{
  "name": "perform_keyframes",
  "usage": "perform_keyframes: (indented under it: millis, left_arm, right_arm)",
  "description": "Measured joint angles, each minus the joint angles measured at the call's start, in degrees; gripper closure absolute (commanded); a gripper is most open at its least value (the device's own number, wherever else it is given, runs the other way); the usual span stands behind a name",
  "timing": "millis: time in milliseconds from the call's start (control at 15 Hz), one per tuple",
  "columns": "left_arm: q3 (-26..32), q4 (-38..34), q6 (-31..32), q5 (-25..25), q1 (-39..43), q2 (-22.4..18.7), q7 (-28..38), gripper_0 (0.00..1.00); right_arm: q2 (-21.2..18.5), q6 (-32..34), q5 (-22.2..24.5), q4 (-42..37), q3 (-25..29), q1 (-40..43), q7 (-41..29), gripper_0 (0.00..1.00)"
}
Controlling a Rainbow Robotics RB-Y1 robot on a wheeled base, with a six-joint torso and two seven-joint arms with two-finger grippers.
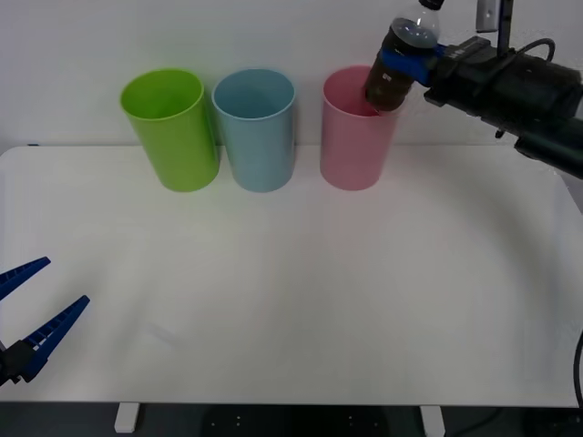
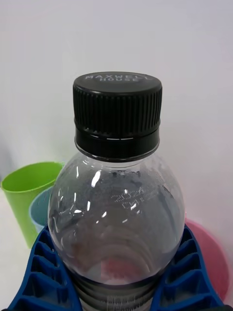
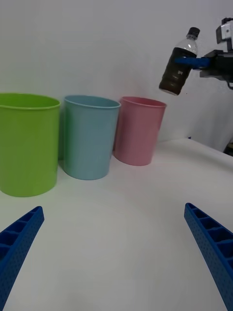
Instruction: Grasp the object on the table and drop it into the matching bin: aluminum can to the light blue bin, PET bottle to the pink bin.
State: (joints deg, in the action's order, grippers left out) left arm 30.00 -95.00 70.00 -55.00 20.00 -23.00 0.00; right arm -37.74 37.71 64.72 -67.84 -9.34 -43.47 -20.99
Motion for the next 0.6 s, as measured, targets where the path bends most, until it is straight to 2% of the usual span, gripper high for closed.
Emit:
perform_keyframes:
  millis: [400,600]
  left_arm:
    - [0.0,0.0,0.0,0.0,0.0,0.0,0.0,0.0]
    - [0.0,0.0,0.0,0.0,0.0,0.0,0.0,0.0]
  right_arm:
    - [7.2,-0.4,3.7,21.2,0.0,-14.5,2.6,1.0]
    - [10.3,-4.2,3.9,28.7,0.0,-19.2,6.3,1.0]
